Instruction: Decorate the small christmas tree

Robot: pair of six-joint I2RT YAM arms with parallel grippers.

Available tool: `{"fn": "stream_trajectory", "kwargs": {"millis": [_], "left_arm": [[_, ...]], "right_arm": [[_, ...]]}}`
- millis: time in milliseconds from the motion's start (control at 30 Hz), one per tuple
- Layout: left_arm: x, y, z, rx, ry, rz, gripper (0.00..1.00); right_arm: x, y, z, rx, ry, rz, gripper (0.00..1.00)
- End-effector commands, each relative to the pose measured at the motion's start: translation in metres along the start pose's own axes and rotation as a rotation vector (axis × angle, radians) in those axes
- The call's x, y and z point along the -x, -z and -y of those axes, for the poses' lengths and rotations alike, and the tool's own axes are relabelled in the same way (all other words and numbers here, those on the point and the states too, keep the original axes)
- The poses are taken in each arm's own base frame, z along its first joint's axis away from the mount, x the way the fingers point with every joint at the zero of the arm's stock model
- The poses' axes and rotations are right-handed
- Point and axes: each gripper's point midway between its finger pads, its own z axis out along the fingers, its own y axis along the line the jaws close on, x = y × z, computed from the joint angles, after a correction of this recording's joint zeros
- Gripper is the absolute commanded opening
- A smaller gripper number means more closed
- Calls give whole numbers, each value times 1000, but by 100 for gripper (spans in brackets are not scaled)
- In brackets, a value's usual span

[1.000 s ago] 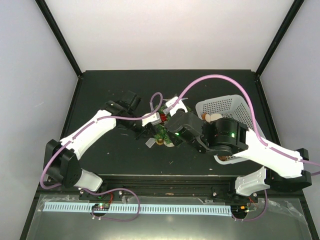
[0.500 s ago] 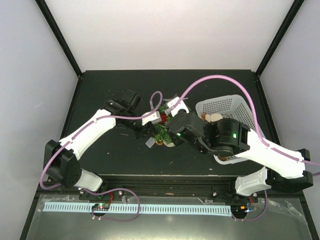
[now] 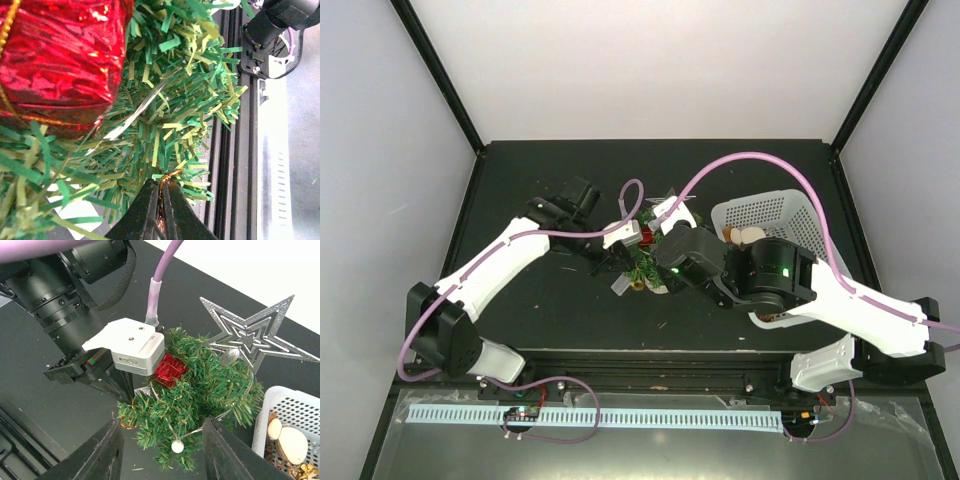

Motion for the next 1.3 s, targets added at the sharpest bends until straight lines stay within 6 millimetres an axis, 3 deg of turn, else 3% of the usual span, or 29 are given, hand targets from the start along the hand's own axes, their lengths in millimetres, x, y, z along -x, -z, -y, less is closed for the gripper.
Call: {"fn": "stream_trajectory", "kwargs": {"millis": [0,367,700,1267], "left_arm": [[16,12,14,-17,-49,42,6],[19,15,18,-33,-58,51,2],[26,35,39,-37,-117,79,1],[11,36,47,-39,-116,41,2]], "right_arm": [[7,6,7,-11,-45,41,46],[5,5,10,-22,-45,41,46],[4,5,12,-25,-45,41,46],[-4,2,7,4,-41,18,46]]}}
